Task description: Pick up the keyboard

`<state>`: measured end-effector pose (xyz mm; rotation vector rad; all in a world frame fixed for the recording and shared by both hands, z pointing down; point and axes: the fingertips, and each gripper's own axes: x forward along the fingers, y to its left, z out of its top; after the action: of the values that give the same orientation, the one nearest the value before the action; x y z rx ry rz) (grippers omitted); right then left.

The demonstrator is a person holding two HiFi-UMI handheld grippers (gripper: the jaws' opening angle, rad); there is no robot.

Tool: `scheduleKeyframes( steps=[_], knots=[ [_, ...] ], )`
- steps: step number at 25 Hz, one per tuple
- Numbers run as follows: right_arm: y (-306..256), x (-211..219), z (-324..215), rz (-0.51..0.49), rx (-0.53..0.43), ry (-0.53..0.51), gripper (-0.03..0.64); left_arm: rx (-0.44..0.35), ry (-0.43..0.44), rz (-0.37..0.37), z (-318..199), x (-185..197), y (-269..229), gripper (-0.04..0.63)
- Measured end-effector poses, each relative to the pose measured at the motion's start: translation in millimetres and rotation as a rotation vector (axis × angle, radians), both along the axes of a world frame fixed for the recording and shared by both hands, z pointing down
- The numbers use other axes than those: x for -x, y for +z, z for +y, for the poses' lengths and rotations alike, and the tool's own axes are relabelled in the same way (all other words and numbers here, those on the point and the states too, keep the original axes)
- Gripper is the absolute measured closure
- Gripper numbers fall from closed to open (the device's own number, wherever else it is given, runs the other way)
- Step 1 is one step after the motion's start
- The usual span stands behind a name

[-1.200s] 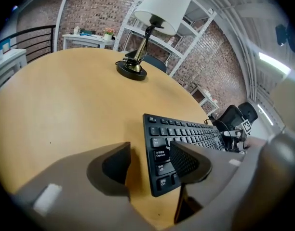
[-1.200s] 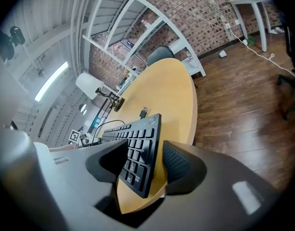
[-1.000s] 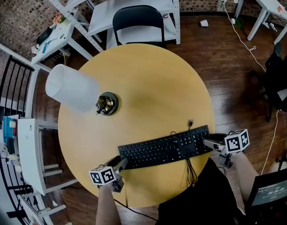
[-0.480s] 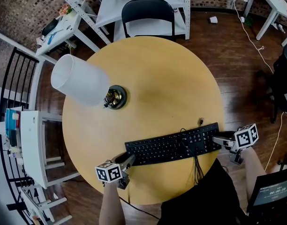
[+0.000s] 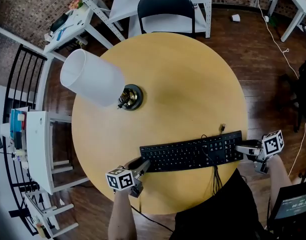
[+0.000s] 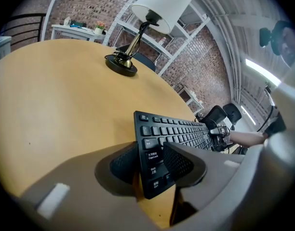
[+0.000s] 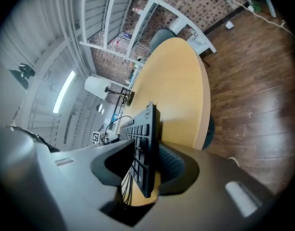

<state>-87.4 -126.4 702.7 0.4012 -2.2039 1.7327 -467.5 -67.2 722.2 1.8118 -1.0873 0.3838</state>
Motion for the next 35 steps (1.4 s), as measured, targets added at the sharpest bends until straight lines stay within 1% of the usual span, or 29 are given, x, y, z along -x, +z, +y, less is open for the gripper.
scheduleKeyframes(
  steps=[2, 6, 8, 10, 13, 15, 20, 24, 28, 35],
  knots=[
    [-0.2, 1.2, 2.2, -0.016, 0.012, -0.014, 0.480, 0.002, 0.004, 0.013, 0.7, 2.7, -1.8, 0.431],
    [1.0, 0.8, 11.3, -0.063, 0.066, 0.013, 0.508, -0.015, 0.016, -0.013, 1.0, 1.5, 0.0, 0.431],
    [0.8, -3.0, 15.5, -0.073, 0.069, 0.022, 0.511, -0.021, 0.019, -0.016, 2.5, -0.7, -0.3, 0.431],
    [1.3, -7.4, 17.8, -0.083, 0.060, 0.002, 0.512, -0.017, 0.019, -0.014, 4.9, -1.5, -0.5, 0.431],
    [-21.6, -3.5, 19.4, -0.225, 0.085, 0.004, 0.529, -0.007, 0.017, 0.013, 8.8, -1.7, -2.4, 0.431],
    [-34.9, -3.3, 16.1, -0.274, 0.064, 0.008, 0.534, -0.005, 0.011, 0.031, 10.3, -2.4, -2.9, 0.431],
    [-55.4, -0.3, 10.7, -0.343, 0.030, -0.016, 0.540, -0.016, -0.026, 0.054, 18.5, -1.3, -6.8, 0.430],
    [-82.8, 6.7, 5.1, -0.416, -0.007, -0.026, 0.543, -0.056, -0.046, 0.069, 15.4, 2.9, -25.2, 0.430],
    [-100.1, 14.1, 3.6, -0.422, -0.047, -0.045, 0.545, -0.095, -0.065, 0.066, 14.3, 8.7, -52.6, 0.431],
    [-156.3, 23.8, -3.0, -0.481, -0.128, -0.045, 0.541, -0.139, -0.093, 0.080, 10.8, 18.9, -102.1, 0.431]
  ],
)
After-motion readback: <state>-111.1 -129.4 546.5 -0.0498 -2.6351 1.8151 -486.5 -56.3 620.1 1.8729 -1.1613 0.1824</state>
